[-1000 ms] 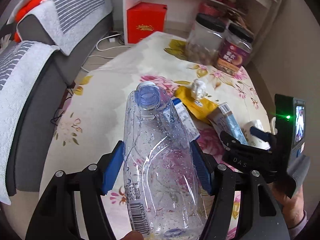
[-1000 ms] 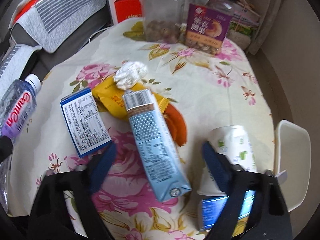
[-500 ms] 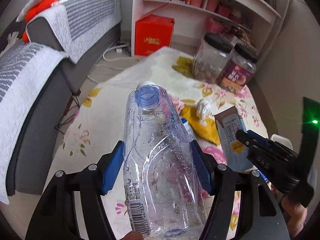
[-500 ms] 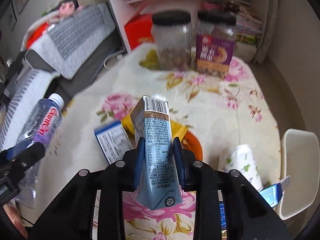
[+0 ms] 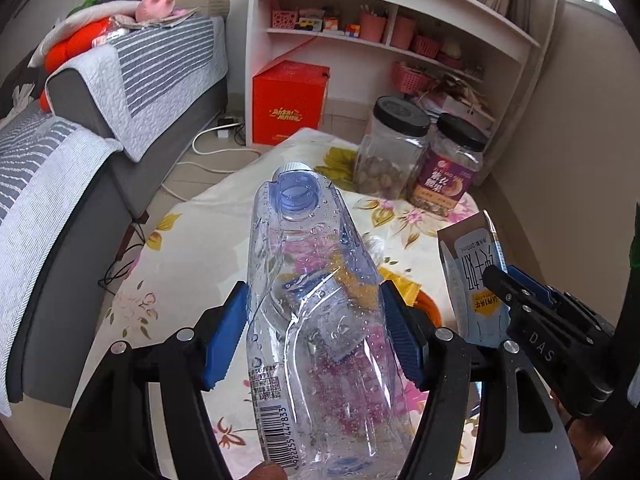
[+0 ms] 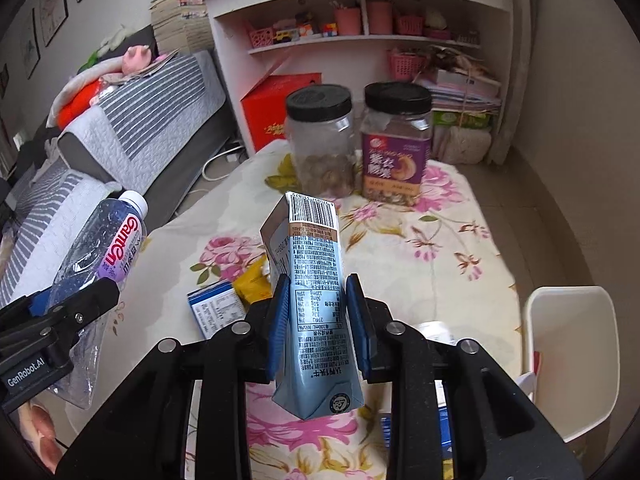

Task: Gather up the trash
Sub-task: 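Grasp the light-blue drink carton with the right gripper and lift it, then drop the carton into the bin with the right gripper while the left drops the bottle in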

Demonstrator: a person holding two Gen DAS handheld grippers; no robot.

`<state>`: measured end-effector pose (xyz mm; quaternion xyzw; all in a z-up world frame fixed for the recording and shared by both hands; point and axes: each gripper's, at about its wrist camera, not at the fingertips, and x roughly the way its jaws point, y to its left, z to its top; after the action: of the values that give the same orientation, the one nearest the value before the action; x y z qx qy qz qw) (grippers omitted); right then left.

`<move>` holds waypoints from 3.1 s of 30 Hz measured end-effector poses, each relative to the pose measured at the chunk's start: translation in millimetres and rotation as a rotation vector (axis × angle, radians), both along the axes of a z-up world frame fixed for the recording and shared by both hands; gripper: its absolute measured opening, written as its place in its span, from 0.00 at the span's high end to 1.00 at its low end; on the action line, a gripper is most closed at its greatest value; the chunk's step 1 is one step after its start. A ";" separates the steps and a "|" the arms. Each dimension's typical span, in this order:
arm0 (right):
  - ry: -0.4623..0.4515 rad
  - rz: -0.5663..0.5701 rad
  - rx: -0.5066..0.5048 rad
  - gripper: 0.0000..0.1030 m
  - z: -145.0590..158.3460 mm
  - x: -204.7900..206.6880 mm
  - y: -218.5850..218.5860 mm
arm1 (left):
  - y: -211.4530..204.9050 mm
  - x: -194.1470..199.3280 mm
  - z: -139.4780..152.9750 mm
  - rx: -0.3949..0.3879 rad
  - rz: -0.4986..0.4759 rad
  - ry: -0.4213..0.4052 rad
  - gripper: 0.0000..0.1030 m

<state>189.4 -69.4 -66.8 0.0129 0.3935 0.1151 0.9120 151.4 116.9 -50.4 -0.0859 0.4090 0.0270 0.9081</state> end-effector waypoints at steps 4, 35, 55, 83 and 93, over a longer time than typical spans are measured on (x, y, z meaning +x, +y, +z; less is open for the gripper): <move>-0.015 -0.029 -0.006 0.74 4.5 -1.9 -13.8 | -12.6 2.9 3.2 -0.005 -0.017 -0.015 0.37; -0.040 -0.419 0.010 0.74 22.9 -15.7 -193.9 | -147.3 6.9 3.5 0.008 -0.236 -0.058 0.37; 0.020 -0.731 0.009 0.38 11.9 -41.3 -320.5 | -290.3 10.0 -0.2 0.009 -0.429 -0.040 0.37; -0.074 -0.988 0.038 0.13 37.4 -86.6 -380.9 | -401.6 31.9 -9.4 0.065 -0.569 0.000 0.26; -0.074 -0.947 0.001 0.08 38.9 -75.8 -359.2 | -377.4 24.8 -9.4 0.109 -0.538 -0.016 0.26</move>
<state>113.7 -428.5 -27.8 0.1869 0.3115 -0.3127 0.8776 176.2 -260.6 -59.8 0.0746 0.4077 -0.1942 0.8891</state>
